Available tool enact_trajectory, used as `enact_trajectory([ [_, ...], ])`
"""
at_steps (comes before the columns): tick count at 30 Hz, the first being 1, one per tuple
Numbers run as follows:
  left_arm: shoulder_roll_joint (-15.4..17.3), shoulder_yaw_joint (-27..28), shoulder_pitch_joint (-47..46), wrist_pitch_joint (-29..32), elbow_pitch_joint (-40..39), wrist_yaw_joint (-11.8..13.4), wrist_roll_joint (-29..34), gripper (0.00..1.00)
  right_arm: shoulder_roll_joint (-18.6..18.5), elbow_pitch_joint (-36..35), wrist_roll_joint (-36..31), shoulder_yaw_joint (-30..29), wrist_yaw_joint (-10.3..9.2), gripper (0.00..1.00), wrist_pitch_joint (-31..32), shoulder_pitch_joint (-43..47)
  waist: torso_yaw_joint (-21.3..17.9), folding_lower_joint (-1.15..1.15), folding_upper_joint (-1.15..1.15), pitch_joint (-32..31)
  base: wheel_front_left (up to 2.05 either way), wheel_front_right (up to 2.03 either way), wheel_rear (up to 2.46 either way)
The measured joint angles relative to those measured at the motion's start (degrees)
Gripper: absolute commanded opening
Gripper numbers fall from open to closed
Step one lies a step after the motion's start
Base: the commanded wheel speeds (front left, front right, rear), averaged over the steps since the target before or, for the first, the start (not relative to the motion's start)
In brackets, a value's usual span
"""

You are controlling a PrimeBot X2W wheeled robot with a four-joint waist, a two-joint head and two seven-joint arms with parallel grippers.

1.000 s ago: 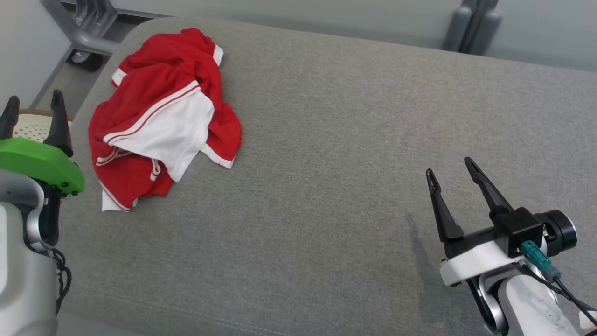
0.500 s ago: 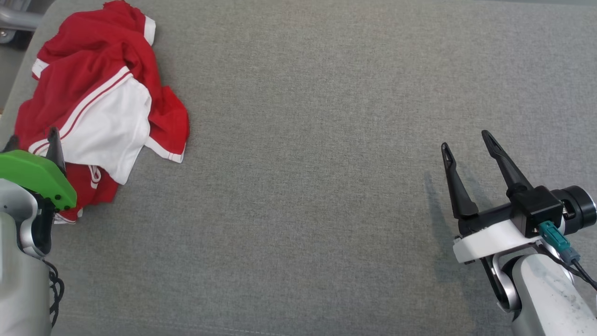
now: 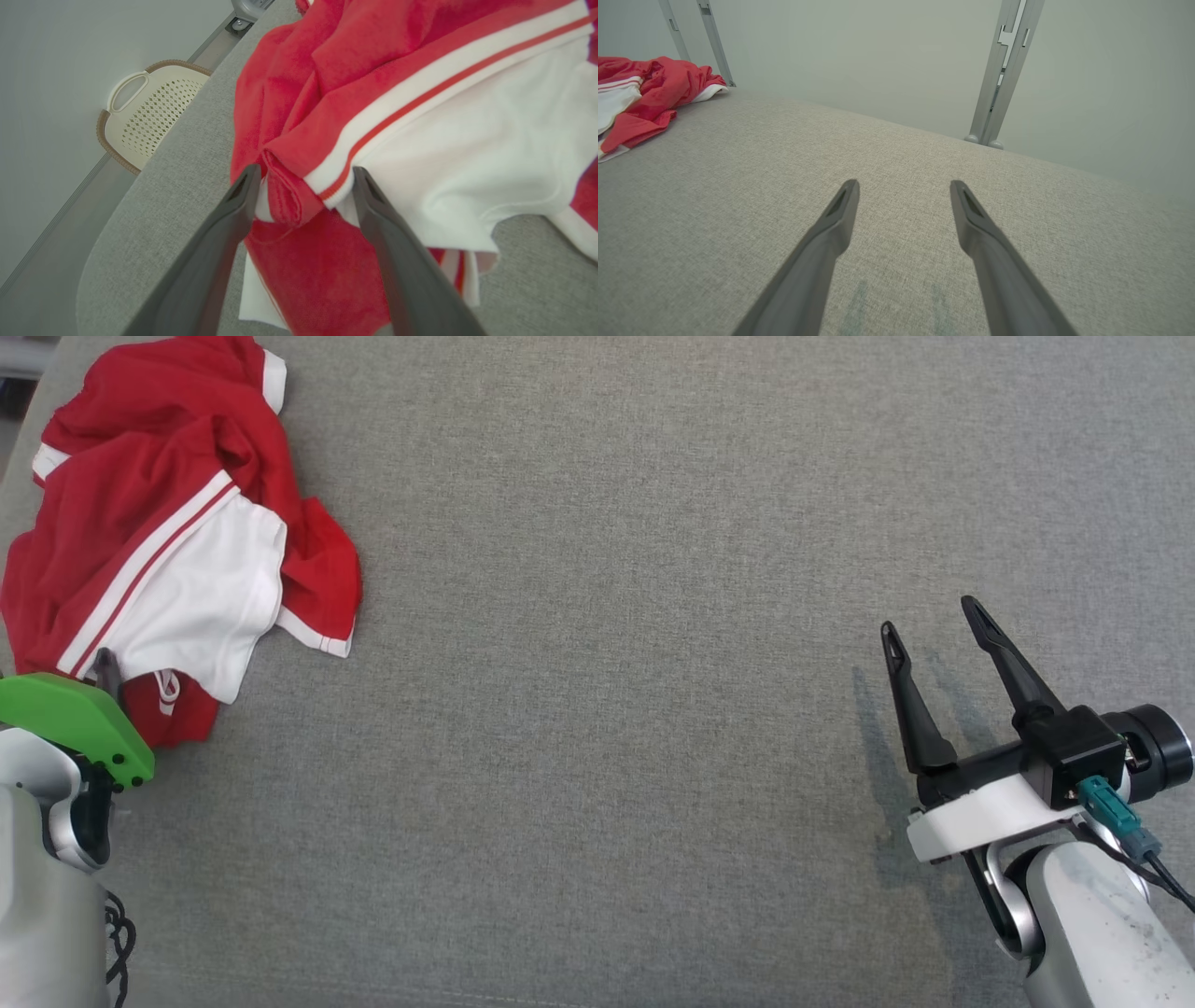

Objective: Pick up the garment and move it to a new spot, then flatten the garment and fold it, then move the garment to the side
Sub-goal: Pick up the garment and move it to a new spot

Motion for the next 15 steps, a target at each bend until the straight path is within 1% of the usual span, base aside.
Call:
enact_trajectory([
  [4,-0.8,0.2,-1.2,-0.7,0.7,0.0,-0.6,1.00,-0.1,0.1,0.0,0.0,0.18,1.00,0.0,-0.4,-0.1,0.00,0.00,0.2,0.00,0.00,0.00],
  [5,-0.9,0.2,-1.6,-1.2,0.7,-0.2,-0.7,0.82,-0.2,0.2,0.0,0.0,0.18,1.00,0.0,-0.4,-0.1,0.00,0.00,0.2,0.00,0.00,0.00],
  [6,-0.9,0.2,-2.0,-1.6,0.7,-0.6,-0.8,0.48,-0.3,0.3,0.0,0.0,0.18,1.00,0.0,-0.5,-0.1,0.00,0.00,0.3,0.00,0.00,0.00],
  [7,-1.0,0.1,-2.4,-2.1,0.8,-0.7,-0.8,0.18,-0.3,0.4,0.0,0.0,0.18,1.00,0.0,-0.6,-0.1,0.00,0.00,0.3,0.00,0.00,0.00],
  [8,-1.0,0.0,-2.7,-2.5,0.9,-1.1,-0.8,0.00,-0.4,0.5,0.0,0.0,0.18,1.00,0.0,-0.7,-0.1,0.00,0.00,0.3,0.00,0.00,0.00],
  [15,-2.2,-1.5,-3.8,-5.5,1.9,-3.1,-0.8,0.00,-0.5,1.0,0.1,-0.5,0.14,1.00,0.0,-1.0,0.4,0.00,0.00,-0.6,0.00,0.00,0.00],
])
